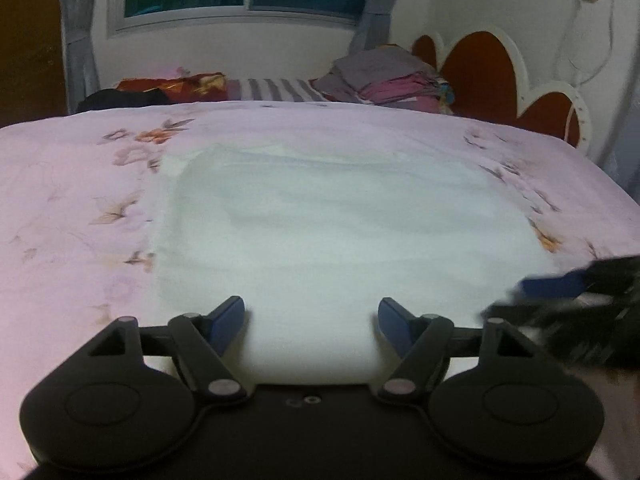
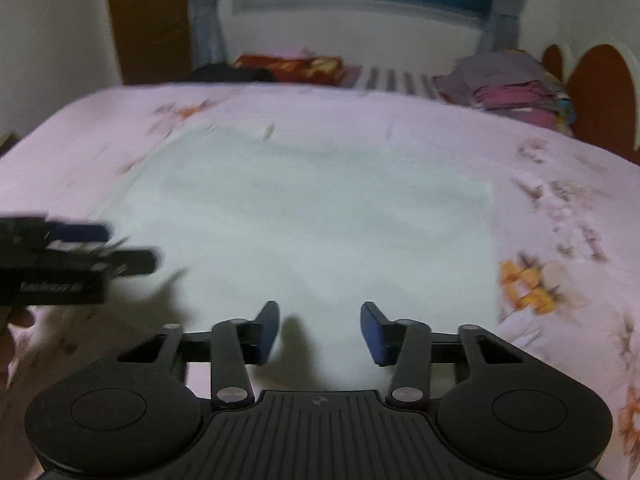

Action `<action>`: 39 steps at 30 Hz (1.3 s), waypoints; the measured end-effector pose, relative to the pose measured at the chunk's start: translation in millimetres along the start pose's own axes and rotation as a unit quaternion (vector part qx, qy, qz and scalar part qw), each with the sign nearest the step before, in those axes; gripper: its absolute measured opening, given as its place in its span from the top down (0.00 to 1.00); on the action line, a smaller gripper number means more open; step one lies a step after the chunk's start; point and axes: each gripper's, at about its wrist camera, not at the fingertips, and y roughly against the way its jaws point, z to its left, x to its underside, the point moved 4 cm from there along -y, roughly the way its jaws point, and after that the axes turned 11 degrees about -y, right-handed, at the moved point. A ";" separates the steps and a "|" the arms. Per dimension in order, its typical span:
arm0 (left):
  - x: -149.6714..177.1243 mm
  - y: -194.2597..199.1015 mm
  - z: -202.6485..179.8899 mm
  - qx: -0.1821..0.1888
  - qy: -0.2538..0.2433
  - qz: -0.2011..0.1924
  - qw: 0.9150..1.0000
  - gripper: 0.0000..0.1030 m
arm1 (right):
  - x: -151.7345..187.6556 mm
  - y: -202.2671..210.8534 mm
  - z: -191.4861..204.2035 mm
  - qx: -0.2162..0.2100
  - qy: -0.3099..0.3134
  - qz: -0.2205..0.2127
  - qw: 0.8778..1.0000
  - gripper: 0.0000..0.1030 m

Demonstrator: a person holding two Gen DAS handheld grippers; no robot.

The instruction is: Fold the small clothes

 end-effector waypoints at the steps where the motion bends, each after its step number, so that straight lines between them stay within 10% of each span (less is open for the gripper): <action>1: -2.0 -0.5 -6.6 0.004 -0.004 0.001 1.000 0.30 | 6.7 0.5 4.2 -0.003 -0.001 0.005 1.000 0.60; 9: 20.8 -5.9 -6.3 -0.006 0.008 0.027 1.000 0.31 | 27.0 -8.3 12.4 -0.012 -0.015 0.015 1.000 0.61; 19: 44.8 19.6 37.0 -0.038 0.034 0.021 0.998 0.33 | 38.6 26.0 -96.0 0.054 -0.107 0.005 0.993 0.61; 39: 44.1 18.1 32.2 -0.048 0.023 0.045 0.998 0.32 | 39.8 45.5 -100.4 0.055 -0.121 -0.013 0.991 0.61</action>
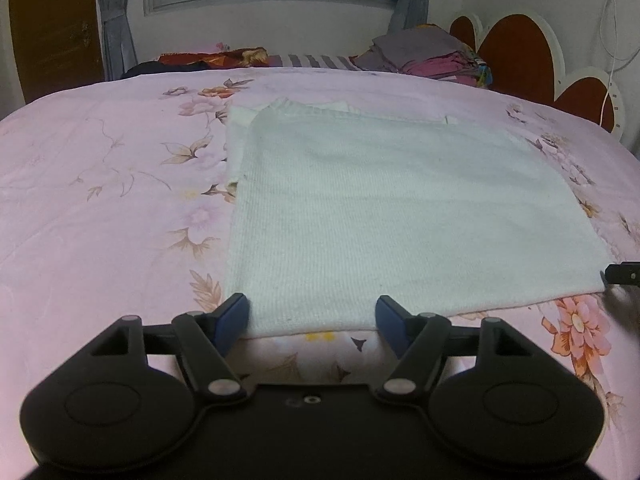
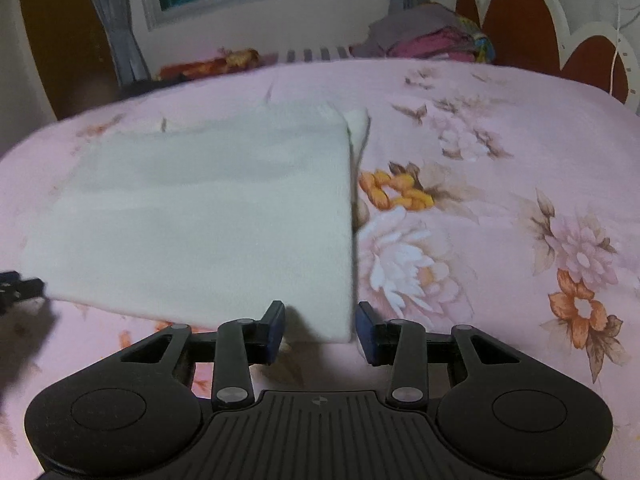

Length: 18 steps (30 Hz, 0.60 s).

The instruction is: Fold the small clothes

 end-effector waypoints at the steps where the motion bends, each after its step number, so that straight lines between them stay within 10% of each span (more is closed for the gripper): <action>1: 0.0 0.2 0.1 0.000 0.000 0.001 1.000 0.32 | -0.4 1.9 0.5 0.000 0.002 -0.001 1.000 0.61; 18: 4.9 19.5 6.4 -0.018 0.017 -0.001 1.000 0.27 | -4.9 7.0 -8.5 -0.006 -0.010 -0.005 1.000 0.61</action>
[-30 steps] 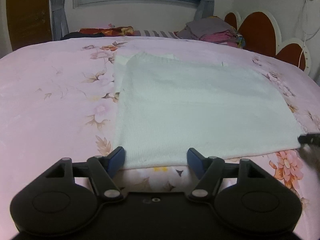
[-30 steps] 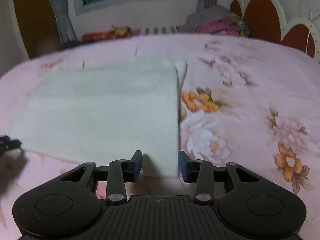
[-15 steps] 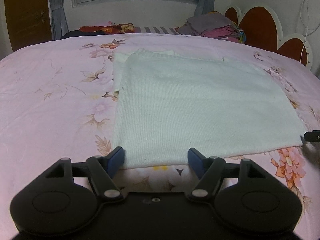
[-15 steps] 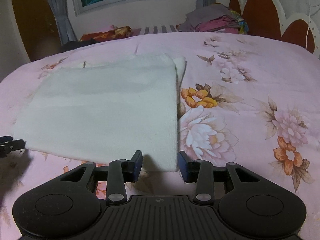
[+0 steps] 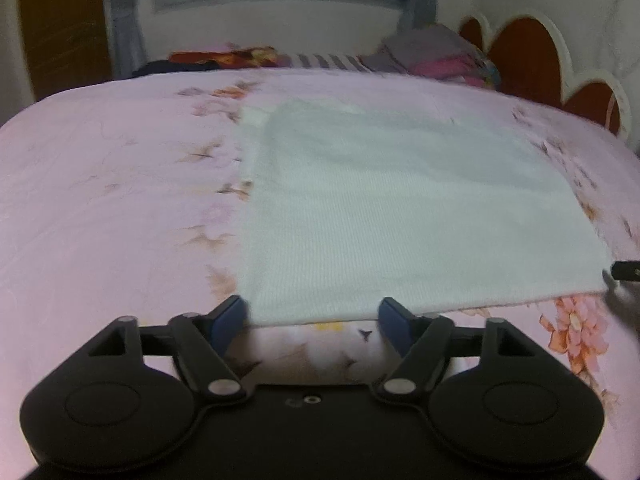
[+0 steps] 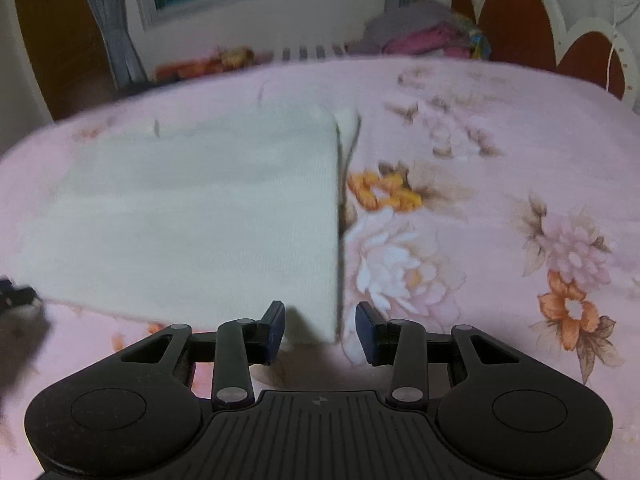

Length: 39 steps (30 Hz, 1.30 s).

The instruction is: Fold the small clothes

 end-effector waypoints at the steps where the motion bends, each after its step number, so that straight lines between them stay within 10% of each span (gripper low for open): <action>1: 3.6 7.0 4.0 -0.003 0.016 -0.006 1.000 0.27 | -0.9 6.2 0.2 -0.007 -0.002 -0.009 1.000 0.61; 3: 13.3 20.4 12.1 0.007 0.067 -0.023 0.997 0.29 | -0.1 21.7 2.8 -0.037 -0.001 -0.030 0.999 0.99; 8: 40.0 20.7 19.1 0.105 0.240 -0.040 0.964 0.50 | 1.5 39.5 16.5 -0.080 -0.010 -0.041 0.996 1.00; 17: 44.6 -20.2 28.4 0.153 0.410 -0.086 0.895 0.50 | -12.2 23.4 51.1 -0.114 -0.022 -0.026 0.993 1.00; 26: 30.0 -57.9 35.1 0.118 0.473 -0.113 0.866 0.84 | -51.2 -49.5 112.4 -0.142 -0.013 -0.004 0.990 1.00; 39: 22.6 -62.7 46.3 0.117 0.493 -0.138 0.851 0.74 | -65.4 -109.5 136.0 -0.140 -0.019 0.023 0.990 1.00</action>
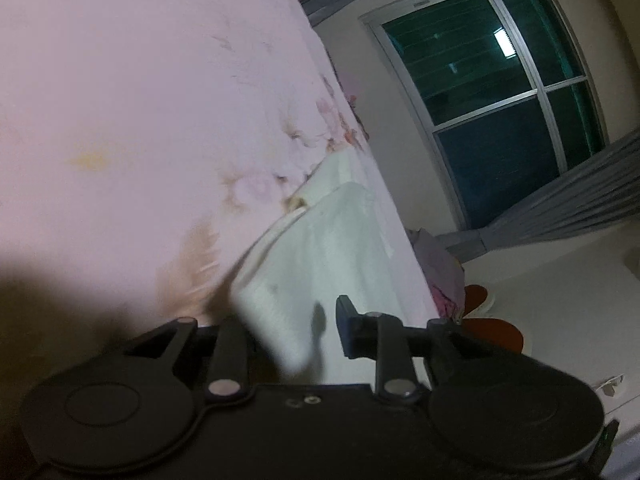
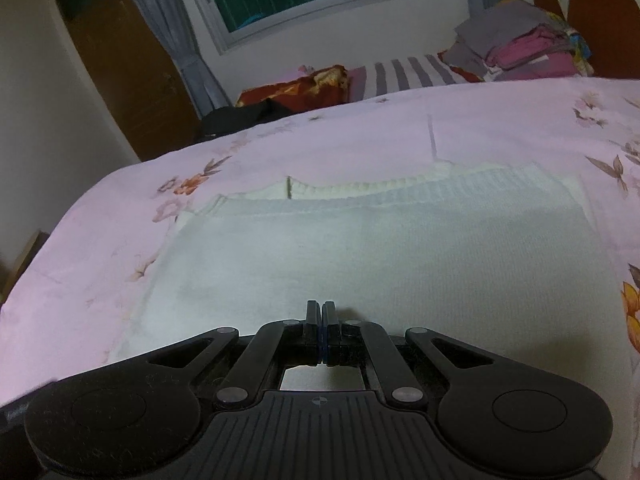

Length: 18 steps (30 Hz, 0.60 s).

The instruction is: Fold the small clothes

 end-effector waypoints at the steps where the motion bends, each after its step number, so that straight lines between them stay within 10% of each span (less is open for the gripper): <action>1: -1.2 -4.5 -3.1 -0.002 -0.003 -0.002 1.000 0.74 | -0.2 -2.8 -0.2 0.002 -0.004 0.001 1.000 1.00; 5: -2.5 -10.2 -2.8 -0.012 -0.014 0.007 1.000 0.91 | -2.0 -7.4 -1.8 0.004 -0.016 0.002 1.000 1.00; 18: -6.8 -4.3 -12.9 -0.045 -0.059 -0.003 0.997 0.93 | 3.9 -17.6 -14.3 0.000 -0.008 0.003 1.000 1.00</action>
